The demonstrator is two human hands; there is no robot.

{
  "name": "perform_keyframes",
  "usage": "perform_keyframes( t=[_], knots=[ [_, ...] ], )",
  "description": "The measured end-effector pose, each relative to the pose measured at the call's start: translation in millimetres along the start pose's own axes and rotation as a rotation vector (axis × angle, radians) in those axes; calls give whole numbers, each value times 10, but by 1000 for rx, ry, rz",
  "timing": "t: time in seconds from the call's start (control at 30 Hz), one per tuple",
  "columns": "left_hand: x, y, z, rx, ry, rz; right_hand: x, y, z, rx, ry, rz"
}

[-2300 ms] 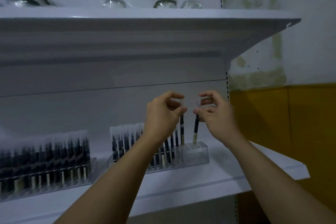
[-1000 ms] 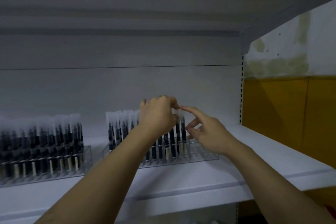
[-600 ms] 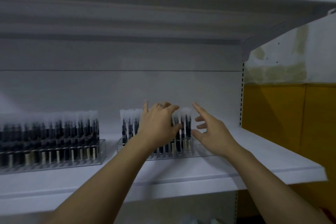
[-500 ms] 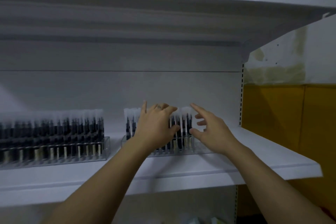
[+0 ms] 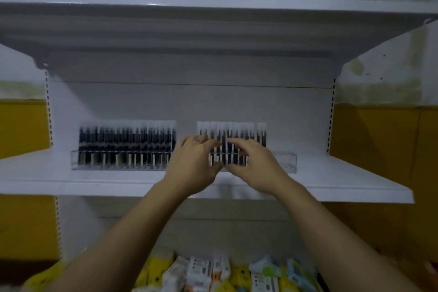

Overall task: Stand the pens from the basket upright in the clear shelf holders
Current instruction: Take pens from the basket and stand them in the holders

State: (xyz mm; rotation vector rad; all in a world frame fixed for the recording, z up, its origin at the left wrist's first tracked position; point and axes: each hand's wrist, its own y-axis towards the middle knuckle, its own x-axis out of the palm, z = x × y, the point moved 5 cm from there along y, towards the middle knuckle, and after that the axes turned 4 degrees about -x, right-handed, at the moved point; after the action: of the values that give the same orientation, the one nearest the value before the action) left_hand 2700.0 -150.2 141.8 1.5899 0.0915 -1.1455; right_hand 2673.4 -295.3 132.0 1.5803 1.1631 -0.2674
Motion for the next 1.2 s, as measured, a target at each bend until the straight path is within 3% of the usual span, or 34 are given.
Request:
perform_keyframes(
  t=[0.53, 1.2],
  knots=[
    [739, -1504, -776, -310, 12, -318, 1568, -827, 36, 61, 124, -288],
    [2899, -3587, -1726, -843, -226, -865, 4230, -2312, 1025, 394, 132, -941]
  ],
)
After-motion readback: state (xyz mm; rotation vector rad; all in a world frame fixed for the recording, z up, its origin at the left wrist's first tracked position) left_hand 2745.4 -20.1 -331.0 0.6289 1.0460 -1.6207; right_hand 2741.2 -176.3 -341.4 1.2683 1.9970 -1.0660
